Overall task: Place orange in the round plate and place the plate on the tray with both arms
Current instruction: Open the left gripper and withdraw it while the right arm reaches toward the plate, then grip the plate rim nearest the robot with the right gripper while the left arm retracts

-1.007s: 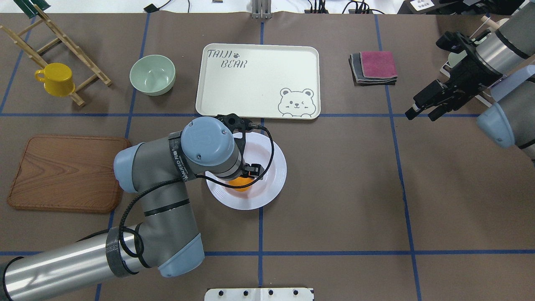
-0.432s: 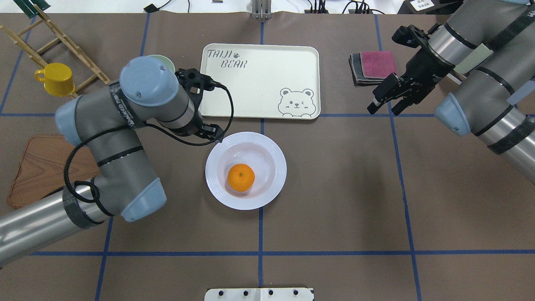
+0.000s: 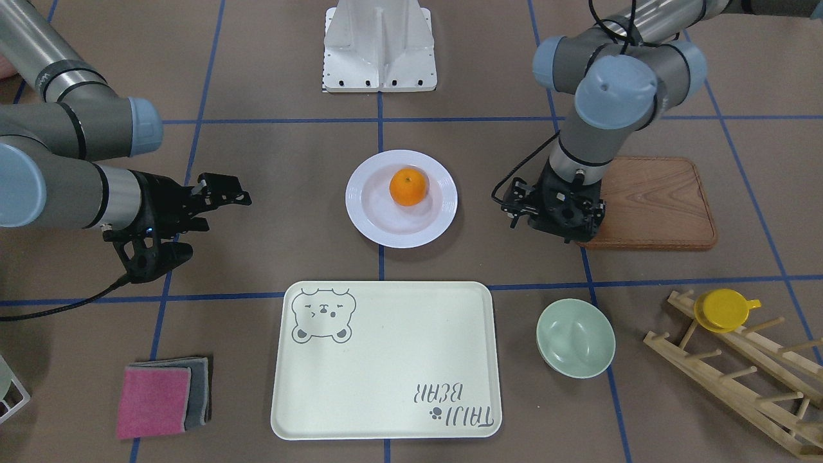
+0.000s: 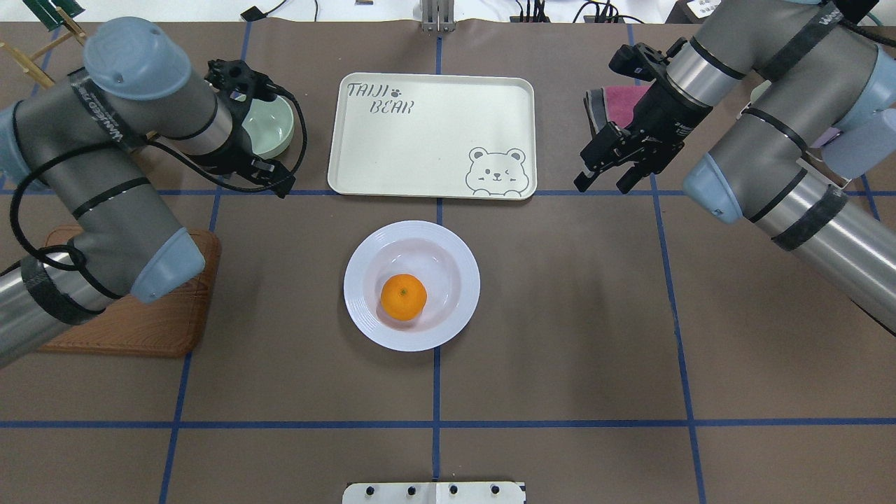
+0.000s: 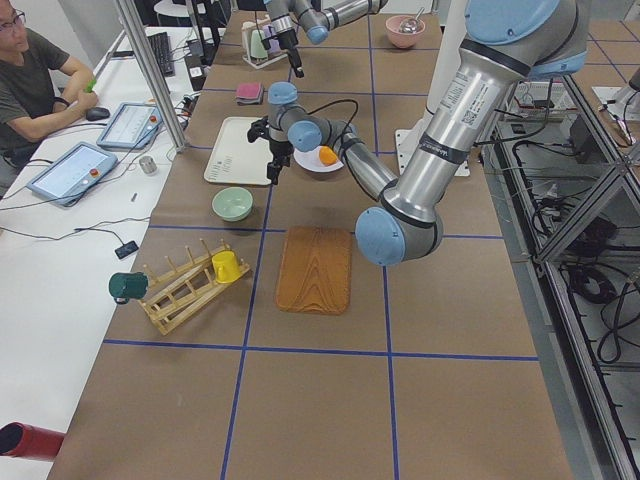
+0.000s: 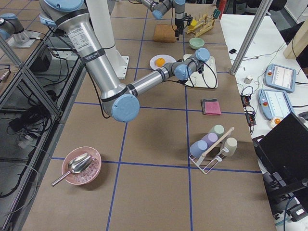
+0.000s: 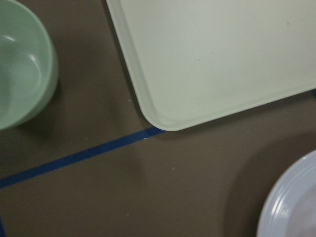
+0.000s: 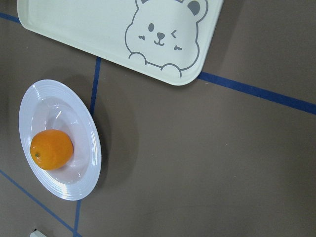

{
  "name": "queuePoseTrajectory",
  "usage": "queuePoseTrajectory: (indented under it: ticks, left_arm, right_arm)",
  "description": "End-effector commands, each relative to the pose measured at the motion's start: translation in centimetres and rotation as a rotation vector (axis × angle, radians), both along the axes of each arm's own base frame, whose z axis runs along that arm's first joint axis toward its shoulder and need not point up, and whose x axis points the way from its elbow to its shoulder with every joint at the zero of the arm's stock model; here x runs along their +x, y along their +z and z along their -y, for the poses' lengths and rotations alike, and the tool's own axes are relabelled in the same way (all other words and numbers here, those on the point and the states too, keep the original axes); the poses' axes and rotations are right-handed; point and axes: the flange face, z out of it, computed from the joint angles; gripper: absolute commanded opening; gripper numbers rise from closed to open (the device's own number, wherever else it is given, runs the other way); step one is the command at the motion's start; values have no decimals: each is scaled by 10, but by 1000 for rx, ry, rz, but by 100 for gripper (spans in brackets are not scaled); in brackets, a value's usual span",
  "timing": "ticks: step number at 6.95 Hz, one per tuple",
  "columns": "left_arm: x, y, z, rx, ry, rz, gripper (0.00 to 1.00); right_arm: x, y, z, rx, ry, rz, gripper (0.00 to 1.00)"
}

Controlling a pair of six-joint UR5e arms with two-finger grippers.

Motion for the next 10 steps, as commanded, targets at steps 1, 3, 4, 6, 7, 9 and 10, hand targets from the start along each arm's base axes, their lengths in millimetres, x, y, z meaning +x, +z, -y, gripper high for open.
queuePoseTrajectory:
  ticks: [1,3,4,6,7,9,10]
  left_arm:
    - [-45,43,14,-5,5,38,99]
    - [-97,90,22,13,31,62,99]
    - [-119,107,25,21,43,66,99]
    - [-153,143,22,28,56,92,99]
    - [-160,156,25,34,64,78,99]
    - [-174,184,23,45,85,58,99]
    - [-175,186,23,44,84,57,99]
  right_arm:
    - [-49,5,-3,24,72,-11,99]
    - [-115,17,-36,-2,212,12,100]
    - [-135,14,-54,-31,218,7,100]
    - [-163,2,-86,-98,262,55,100]
    - [-184,-1,-102,-112,297,47,100]
    - [-200,-8,-124,-150,323,89,100]
    - [-209,-10,-133,-156,321,92,100]
